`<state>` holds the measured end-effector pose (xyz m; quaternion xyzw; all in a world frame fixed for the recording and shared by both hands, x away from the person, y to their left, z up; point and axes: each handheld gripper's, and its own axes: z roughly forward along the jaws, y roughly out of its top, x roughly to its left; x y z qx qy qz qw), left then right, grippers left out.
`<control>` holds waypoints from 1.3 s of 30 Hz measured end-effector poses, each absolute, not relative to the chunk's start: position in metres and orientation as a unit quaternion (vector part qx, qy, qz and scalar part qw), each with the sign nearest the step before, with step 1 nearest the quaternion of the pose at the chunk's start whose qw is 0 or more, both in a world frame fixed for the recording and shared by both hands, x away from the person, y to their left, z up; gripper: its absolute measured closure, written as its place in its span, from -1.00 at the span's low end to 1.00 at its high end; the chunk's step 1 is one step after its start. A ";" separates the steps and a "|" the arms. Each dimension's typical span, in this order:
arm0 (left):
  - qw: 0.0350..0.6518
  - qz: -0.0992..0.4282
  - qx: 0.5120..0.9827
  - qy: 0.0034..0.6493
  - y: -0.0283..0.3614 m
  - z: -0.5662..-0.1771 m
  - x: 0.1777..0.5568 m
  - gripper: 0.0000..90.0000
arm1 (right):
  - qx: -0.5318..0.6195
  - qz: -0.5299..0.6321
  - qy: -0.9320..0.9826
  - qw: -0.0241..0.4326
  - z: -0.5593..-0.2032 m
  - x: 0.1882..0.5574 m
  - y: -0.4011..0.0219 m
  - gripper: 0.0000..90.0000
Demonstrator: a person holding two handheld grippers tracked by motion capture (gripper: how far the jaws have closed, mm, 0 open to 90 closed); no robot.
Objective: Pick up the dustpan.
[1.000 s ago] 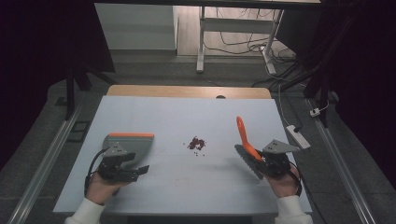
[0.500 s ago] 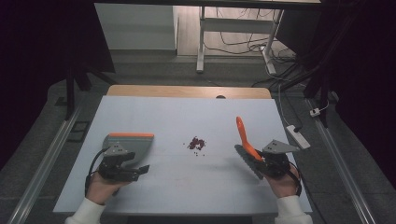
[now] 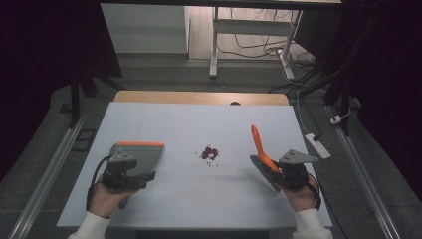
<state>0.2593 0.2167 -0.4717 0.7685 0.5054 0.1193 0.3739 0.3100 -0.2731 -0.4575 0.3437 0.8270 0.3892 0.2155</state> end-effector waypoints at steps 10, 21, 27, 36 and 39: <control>0.343 0.121 0.744 0.560 0.225 -0.473 0.262 -0.63 | 0.346 0.393 0.824 0.216 -0.456 0.309 -0.274 0.55; 0.307 0.114 0.726 0.604 0.231 -0.482 0.260 -0.64 | 0.348 0.383 0.828 0.217 -0.459 0.310 -0.274 0.55; 0.291 0.089 0.721 0.622 0.239 -0.489 0.262 -0.64 | 0.345 0.381 0.830 0.215 -0.459 0.310 -0.271 0.55; 0.260 0.071 0.719 0.641 0.251 -0.497 0.263 -0.62 | 0.345 0.380 0.831 0.215 -0.460 0.310 -0.271 0.55; 0.252 0.065 0.722 0.641 0.251 -0.501 0.265 -0.62 | 0.345 0.380 0.831 0.215 -0.461 0.310 -0.271 0.55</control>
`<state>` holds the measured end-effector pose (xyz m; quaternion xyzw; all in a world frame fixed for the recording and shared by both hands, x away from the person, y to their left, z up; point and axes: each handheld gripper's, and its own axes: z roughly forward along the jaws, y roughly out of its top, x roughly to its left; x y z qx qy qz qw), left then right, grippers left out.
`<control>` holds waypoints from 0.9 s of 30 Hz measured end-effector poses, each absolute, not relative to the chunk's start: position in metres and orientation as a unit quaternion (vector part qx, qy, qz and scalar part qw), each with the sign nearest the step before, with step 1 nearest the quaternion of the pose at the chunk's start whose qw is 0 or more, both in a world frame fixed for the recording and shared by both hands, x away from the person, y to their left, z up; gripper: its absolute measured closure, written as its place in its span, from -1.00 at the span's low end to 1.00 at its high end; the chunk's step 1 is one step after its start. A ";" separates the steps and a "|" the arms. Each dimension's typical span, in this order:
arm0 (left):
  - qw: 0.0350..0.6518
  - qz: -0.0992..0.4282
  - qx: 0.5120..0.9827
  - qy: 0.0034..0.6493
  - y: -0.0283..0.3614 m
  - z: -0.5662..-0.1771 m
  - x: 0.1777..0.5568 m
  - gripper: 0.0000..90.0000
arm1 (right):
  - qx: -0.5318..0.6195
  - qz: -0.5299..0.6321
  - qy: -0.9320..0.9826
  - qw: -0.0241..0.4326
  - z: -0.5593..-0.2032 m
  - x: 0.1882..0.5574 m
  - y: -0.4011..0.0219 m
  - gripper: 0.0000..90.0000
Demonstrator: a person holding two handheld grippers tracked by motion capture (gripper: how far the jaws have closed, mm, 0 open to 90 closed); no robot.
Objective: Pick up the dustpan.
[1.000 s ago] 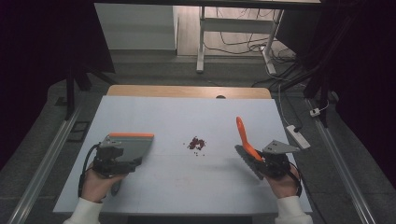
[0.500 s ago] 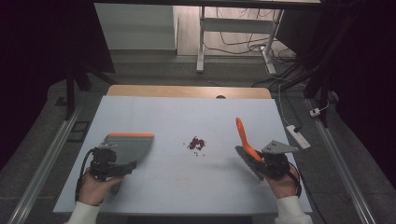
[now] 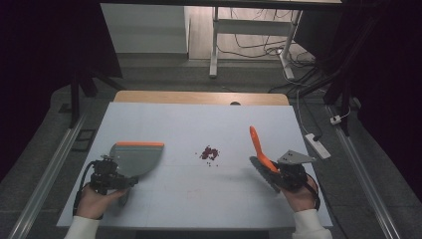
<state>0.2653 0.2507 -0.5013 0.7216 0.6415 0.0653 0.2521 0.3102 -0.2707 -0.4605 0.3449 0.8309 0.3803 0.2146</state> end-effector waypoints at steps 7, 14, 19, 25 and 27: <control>0.249 0.068 0.720 0.644 0.249 -0.502 0.264 -0.59 | 0.344 0.376 0.833 0.215 -0.462 0.311 -0.270 0.55; 0.232 0.057 0.726 0.645 0.249 -0.507 0.263 -0.56 | 0.345 0.375 0.832 0.217 -0.462 0.311 -0.271 0.55; 0.227 0.050 0.723 0.650 0.248 -0.513 0.266 -0.43 | 0.344 0.374 0.833 0.218 -0.463 0.311 -0.270 0.55; 0.242 0.029 0.710 0.661 0.251 -0.518 0.271 -0.20 | 0.344 0.371 0.835 0.217 -0.464 0.311 -0.270 0.55; 0.242 0.026 0.709 0.662 0.251 -0.518 0.272 -0.10 | 0.345 0.372 0.834 0.217 -0.463 0.311 -0.270 0.55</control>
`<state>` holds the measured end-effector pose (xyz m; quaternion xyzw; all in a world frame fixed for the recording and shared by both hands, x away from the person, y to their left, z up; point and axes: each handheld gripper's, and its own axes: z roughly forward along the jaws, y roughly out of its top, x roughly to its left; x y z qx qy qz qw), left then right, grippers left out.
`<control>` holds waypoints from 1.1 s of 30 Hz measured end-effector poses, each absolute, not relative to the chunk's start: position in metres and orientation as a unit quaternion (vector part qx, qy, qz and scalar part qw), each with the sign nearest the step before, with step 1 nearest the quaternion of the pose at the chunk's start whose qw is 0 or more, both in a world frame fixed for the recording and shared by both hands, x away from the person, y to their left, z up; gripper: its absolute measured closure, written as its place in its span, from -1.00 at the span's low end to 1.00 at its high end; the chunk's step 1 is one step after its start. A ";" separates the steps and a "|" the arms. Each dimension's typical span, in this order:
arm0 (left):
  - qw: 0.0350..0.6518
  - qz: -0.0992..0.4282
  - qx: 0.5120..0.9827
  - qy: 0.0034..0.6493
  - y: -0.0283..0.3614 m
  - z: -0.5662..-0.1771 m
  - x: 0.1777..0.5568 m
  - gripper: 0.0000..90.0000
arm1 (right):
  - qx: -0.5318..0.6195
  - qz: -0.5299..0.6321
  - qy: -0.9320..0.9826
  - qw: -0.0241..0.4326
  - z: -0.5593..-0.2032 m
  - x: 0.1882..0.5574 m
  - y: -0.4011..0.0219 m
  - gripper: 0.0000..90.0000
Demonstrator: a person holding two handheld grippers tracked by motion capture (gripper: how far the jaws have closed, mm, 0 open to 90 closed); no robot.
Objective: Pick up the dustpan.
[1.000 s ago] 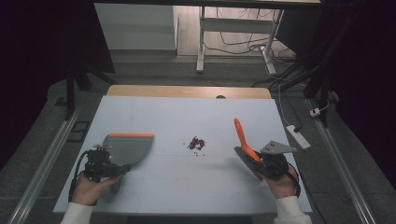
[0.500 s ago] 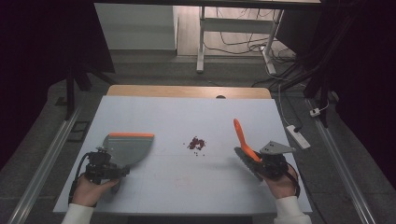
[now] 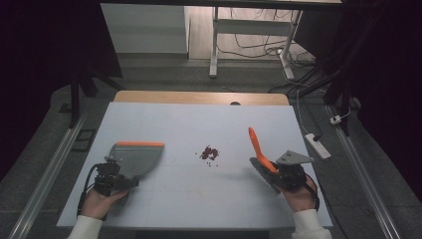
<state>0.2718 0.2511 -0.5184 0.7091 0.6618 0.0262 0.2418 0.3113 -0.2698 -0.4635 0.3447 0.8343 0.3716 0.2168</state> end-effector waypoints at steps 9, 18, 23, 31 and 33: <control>0.263 0.008 0.697 0.667 0.252 -0.521 0.273 0.26 | 0.351 0.375 0.831 0.212 -0.464 0.312 -0.271 0.55; 0.272 0.011 0.693 0.667 0.256 -0.521 0.272 0.35 | 0.350 0.372 0.833 0.213 -0.465 0.312 -0.271 0.55; 0.286 0.014 0.689 0.666 0.260 -0.521 0.272 0.36 | 0.349 0.371 0.834 0.211 -0.465 0.312 -0.271 0.55; 0.297 0.028 0.686 0.664 0.263 -0.518 0.270 0.37 | 0.347 0.372 0.834 0.214 -0.465 0.312 -0.271 0.55; 0.300 0.032 0.686 0.662 0.263 -0.517 0.269 0.37 | 0.348 0.374 0.832 0.214 -0.464 0.311 -0.271 0.55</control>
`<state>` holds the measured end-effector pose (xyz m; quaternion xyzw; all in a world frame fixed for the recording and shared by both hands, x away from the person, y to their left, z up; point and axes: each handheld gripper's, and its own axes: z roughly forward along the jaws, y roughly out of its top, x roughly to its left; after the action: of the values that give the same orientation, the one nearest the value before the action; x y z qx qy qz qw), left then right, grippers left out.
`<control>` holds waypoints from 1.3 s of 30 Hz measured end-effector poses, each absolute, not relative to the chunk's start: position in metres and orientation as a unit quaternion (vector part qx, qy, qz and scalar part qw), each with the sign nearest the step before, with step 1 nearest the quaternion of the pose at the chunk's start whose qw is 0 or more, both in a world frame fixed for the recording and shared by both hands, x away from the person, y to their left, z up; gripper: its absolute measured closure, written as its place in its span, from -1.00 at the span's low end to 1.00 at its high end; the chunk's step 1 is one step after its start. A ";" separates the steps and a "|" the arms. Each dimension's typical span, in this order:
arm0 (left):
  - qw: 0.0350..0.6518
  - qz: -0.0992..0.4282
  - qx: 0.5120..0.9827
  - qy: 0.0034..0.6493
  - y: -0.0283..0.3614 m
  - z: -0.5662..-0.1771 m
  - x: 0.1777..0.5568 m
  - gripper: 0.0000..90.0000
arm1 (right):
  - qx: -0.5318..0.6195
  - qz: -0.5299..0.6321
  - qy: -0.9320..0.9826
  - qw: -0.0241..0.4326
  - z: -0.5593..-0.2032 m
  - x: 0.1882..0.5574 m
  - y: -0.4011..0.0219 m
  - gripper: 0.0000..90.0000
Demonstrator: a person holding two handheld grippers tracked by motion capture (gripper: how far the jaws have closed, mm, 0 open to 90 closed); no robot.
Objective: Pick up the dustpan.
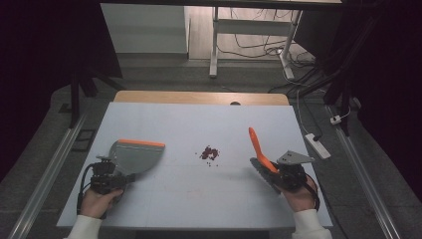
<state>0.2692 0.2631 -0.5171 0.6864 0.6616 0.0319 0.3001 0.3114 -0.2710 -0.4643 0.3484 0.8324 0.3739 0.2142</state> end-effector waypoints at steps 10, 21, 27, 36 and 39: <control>0.329 0.047 0.695 0.637 0.264 -0.512 0.267 0.37 | 0.352 0.380 0.827 0.219 -0.462 0.311 -0.273 0.55; 0.360 0.075 0.703 0.609 0.268 -0.506 0.266 0.37 | 0.353 0.383 0.824 0.222 -0.461 0.310 -0.275 0.55; 0.382 0.079 0.710 0.587 0.269 -0.505 0.267 0.37 | 0.355 0.390 0.819 0.225 -0.459 0.309 -0.278 0.55; 0.406 0.085 0.734 0.538 0.266 -0.501 0.266 0.37 | 0.354 0.389 0.820 0.227 -0.458 0.309 -0.277 0.55; 0.413 0.086 0.745 0.517 0.263 -0.500 0.266 0.37 | 0.352 0.391 0.819 0.229 -0.458 0.309 -0.277 0.55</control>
<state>0.2656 0.2631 -0.4997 0.7445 0.5173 0.0861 0.4132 0.3087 -0.2769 -0.4579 0.3517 0.8193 0.3909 0.2286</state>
